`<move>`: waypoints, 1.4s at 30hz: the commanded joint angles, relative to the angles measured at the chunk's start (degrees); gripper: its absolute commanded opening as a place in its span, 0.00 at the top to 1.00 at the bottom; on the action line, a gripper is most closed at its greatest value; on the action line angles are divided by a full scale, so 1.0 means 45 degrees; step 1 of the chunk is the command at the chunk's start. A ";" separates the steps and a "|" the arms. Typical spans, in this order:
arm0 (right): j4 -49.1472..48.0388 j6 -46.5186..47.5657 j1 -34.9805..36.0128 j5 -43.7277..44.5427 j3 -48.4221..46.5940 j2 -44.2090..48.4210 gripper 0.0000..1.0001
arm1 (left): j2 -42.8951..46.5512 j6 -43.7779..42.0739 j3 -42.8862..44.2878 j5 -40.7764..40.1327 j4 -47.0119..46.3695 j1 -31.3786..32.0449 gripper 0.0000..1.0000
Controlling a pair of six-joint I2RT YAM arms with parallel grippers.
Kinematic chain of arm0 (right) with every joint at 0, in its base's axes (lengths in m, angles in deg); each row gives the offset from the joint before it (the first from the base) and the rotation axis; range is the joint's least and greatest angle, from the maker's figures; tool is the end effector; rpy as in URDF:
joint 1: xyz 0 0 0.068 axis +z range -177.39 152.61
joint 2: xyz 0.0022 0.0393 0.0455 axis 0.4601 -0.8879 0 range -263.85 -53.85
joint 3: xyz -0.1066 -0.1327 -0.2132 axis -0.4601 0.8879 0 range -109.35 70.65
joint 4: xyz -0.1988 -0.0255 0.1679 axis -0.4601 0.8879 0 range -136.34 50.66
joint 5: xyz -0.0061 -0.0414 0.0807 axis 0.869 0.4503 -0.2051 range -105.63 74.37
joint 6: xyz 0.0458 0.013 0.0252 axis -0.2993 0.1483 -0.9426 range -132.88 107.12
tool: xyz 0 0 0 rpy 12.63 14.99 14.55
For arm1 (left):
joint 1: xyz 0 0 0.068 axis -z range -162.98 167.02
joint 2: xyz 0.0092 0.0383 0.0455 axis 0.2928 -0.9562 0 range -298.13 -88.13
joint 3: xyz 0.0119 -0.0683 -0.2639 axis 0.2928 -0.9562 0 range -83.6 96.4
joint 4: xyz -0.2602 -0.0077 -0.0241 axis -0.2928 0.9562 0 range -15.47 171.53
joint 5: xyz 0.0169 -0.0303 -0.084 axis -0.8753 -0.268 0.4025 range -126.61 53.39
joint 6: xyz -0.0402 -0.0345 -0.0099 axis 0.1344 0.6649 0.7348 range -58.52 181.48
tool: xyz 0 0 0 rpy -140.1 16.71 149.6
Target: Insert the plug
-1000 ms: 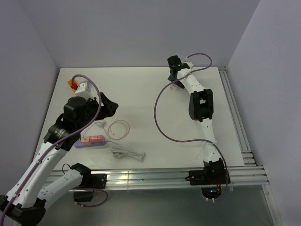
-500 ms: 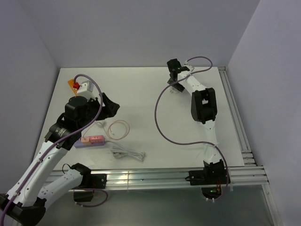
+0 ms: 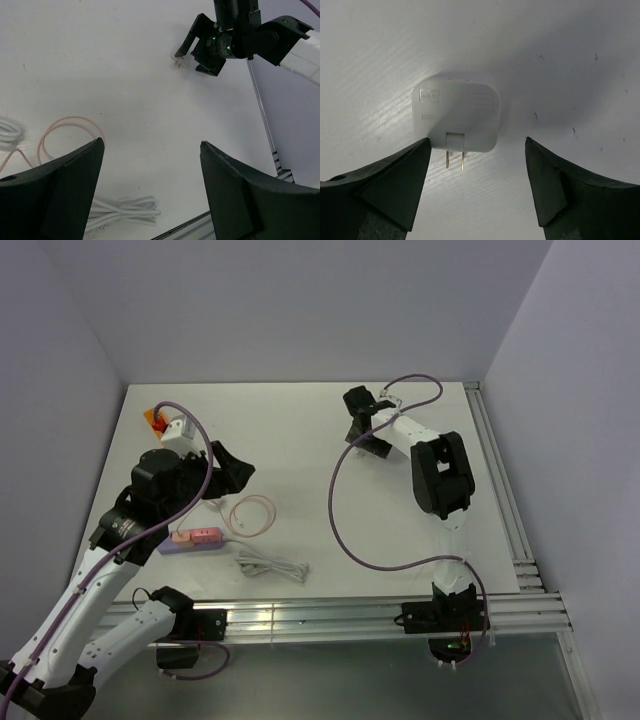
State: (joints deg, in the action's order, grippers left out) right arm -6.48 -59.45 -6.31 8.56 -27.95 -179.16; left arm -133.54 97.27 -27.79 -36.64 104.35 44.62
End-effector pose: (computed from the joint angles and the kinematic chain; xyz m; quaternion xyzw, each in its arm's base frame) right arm 0.4351 0.1522 0.1749 0.2527 0.9245 -0.0598 0.2792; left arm 0.1490 -0.0778 0.3683 -0.0585 0.8141 -0.3033 0.4917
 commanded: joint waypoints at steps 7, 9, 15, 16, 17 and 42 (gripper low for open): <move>-0.1495 0.1051 0.0257 0.0133 0.0880 0.1659 0.14 | 0.0111 -0.0004 -0.0020 0.0105 -0.0397 0.0059 0.17; -0.1143 0.1304 0.0179 0.0075 0.0082 0.1307 0.14 | 0.0032 0.0015 0.0019 0.0105 -0.0397 0.0059 0.17; -0.0362 0.1540 0.0101 -0.0102 -0.1696 -0.0138 0.14 | 0.0110 0.0074 0.0000 0.0066 -0.0436 0.0040 0.17; -0.0303 0.1539 0.0042 -0.0101 -0.1778 -0.0333 0.14 | 0.0110 0.0074 0.0000 0.0066 -0.0417 0.0059 0.17; -0.0399 0.1597 0.0042 -0.0101 -0.1798 -0.0374 0.13 | 0.0129 0.0055 0.0019 0.0066 -0.0378 0.0040 0.17; 0.0186 0.0681 -0.0407 -0.0296 -0.1993 -0.1155 0.07 | 0.0033 -0.0278 -0.0117 0.0066 -0.0456 0.0059 0.17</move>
State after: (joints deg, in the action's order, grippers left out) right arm -6.48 -54.47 -6.90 7.16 -35.71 -184.32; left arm -133.60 97.07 -28.10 -36.47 104.31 44.62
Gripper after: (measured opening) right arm 0.928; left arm 0.829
